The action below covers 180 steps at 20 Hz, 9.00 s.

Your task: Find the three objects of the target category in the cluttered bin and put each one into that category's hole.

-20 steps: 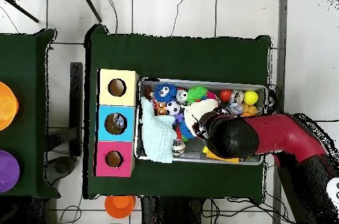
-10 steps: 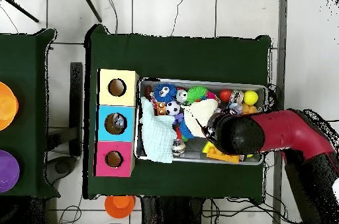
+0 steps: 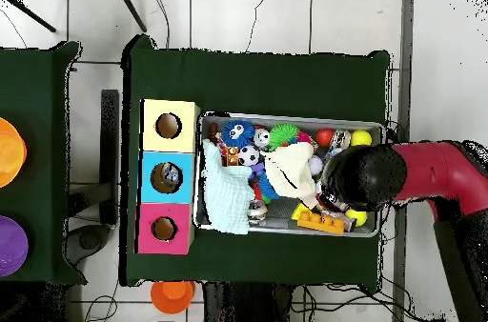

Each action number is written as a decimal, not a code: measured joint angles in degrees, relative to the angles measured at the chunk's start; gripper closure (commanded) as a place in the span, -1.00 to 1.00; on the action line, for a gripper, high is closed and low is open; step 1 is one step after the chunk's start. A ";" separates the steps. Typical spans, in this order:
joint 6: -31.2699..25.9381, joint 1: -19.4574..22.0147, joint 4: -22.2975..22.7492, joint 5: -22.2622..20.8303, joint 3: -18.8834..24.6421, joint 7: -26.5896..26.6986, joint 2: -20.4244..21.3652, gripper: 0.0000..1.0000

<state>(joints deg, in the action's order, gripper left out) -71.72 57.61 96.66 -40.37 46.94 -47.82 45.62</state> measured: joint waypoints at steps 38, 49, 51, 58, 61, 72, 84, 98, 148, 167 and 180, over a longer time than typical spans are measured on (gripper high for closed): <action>-16.31 -10.84 -36.15 -0.60 1.77 38.46 -13.64 -1.00; -16.32 -13.29 -45.91 -0.89 1.76 43.11 -19.29 -1.00; -16.32 -13.52 -46.83 -0.89 1.76 43.54 -19.90 -1.00; -16.32 -13.62 -47.92 -0.90 1.76 44.27 -21.27 -1.00; -16.32 -13.62 -47.94 -1.06 1.69 44.43 -21.73 -1.00; -15.52 -13.36 -47.94 -1.43 1.66 44.43 -22.56 -1.00; -7.78 -10.15 -47.79 -1.86 1.65 45.35 -22.81 -1.00; -7.12 -6.81 -44.86 -1.50 1.61 45.75 -24.20 -1.00; -7.11 -6.49 -41.29 1.68 1.31 45.77 -27.78 -1.00; -7.10 -6.49 -41.24 -0.89 -0.20 45.78 -28.33 -1.00; -7.10 -6.50 -41.25 -1.63 -1.97 45.78 -30.22 -1.00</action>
<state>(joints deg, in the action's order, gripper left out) -78.81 51.11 55.41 -42.00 44.96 -2.04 15.40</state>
